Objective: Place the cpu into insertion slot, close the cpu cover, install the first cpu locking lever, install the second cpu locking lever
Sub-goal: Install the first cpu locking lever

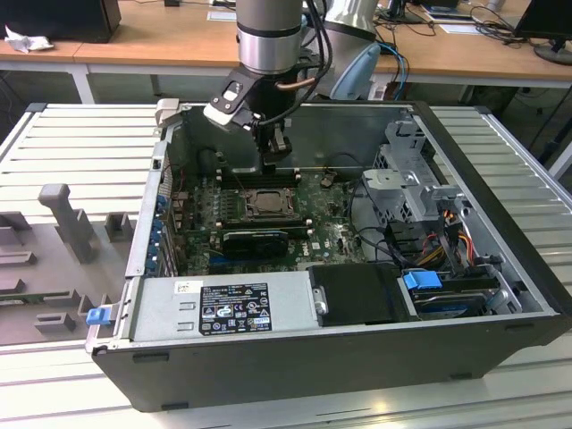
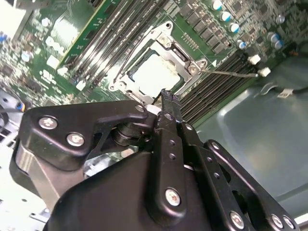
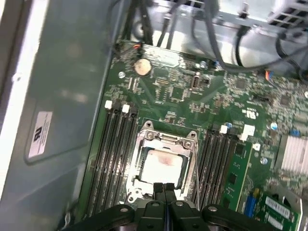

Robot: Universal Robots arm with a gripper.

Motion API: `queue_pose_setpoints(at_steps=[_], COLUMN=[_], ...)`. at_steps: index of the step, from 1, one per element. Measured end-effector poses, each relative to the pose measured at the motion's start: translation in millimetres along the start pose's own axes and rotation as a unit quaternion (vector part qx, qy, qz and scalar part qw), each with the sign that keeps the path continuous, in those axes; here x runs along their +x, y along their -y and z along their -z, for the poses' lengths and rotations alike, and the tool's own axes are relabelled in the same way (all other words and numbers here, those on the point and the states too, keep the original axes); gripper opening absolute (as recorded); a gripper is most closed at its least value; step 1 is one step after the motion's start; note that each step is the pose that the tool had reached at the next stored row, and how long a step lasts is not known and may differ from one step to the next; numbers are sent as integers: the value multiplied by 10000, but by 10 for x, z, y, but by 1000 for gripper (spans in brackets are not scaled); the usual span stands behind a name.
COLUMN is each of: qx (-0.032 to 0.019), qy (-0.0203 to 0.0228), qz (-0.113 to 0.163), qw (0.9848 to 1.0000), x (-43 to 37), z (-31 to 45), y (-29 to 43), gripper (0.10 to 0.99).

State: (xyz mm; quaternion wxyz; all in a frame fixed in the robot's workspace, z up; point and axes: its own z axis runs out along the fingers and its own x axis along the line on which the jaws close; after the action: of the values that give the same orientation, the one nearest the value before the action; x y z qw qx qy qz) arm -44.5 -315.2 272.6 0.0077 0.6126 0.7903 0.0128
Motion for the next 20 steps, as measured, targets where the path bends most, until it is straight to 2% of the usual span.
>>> queue_pose_setpoints(at_steps=[4, 10, 13, 20], qx=[1, 2, 3, 5], qy=[-10, -22, -26, -36], qz=[343, 724, 876, 1254], qw=[9994, 9974, 9962, 9921], x=[0, 0, 0, 0], z=[0, 0, 0, 0], y=[0, 0, 0, 0], gripper=[106, 106, 106, 106])
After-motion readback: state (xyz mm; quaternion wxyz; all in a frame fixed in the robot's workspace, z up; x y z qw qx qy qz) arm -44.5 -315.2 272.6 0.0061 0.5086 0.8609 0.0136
